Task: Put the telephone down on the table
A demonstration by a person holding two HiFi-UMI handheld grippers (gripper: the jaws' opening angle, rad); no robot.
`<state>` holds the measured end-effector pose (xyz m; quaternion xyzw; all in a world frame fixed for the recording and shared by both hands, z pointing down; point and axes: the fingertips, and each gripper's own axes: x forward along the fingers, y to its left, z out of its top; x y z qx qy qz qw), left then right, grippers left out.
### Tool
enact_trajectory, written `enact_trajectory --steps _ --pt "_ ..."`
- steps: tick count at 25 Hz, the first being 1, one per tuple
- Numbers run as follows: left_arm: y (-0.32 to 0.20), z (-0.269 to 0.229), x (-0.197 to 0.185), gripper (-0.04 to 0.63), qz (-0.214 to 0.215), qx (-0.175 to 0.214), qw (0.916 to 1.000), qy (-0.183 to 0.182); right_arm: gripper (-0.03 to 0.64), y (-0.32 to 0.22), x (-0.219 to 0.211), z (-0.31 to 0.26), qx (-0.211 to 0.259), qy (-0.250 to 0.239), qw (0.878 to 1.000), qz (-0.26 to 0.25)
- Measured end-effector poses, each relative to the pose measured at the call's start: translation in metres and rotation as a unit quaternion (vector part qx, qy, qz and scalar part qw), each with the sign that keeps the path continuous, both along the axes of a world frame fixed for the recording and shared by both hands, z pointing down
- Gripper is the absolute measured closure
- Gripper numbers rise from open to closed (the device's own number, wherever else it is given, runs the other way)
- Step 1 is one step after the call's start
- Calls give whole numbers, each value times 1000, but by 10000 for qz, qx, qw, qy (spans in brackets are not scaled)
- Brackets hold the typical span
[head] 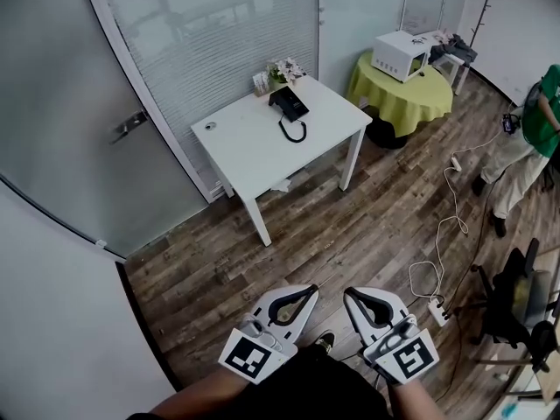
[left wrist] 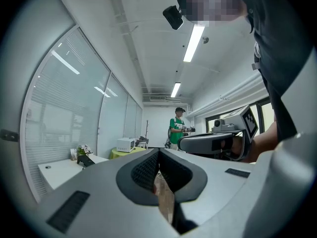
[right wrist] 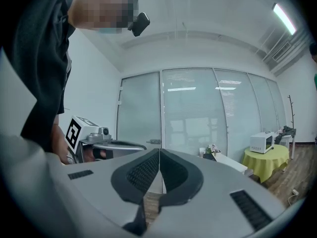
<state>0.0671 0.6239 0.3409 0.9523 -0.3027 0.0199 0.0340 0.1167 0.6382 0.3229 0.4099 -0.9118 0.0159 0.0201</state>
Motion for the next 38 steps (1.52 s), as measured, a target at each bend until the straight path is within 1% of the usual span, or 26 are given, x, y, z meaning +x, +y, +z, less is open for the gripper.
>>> enact_trajectory --steps 4,9,13,21,25,30,35,38 --pt "-6 0 18 586 -104 -1 9999 -57 594 -5 16 3 41 48 9999 -122" --pt "-14 -1 36 586 -324 102 9993 -177 594 -12 40 3 49 -45 9997 -253" --pt "-19 1 44 586 -465 50 9987 -221 594 -17 52 5 56 -47 9993 -375" --pt "-47 0 55 586 -423 121 9988 -225 594 -43 57 4 65 -31 9994 -344" --pt "-71 2 59 586 -385 135 9991 -125 594 -65 59 5 77 58 9995 -315" --pt "-111 7 58 586 -291 120 9995 -70 594 -106 54 5 29 119 9994 -308" --pt "-163 11 51 586 -244 43 9997 -7 594 -160 44 12 -66 178 9994 -293" --pt "-193 15 44 586 -242 3 9997 27 594 -193 39 18 -147 128 9995 -230"
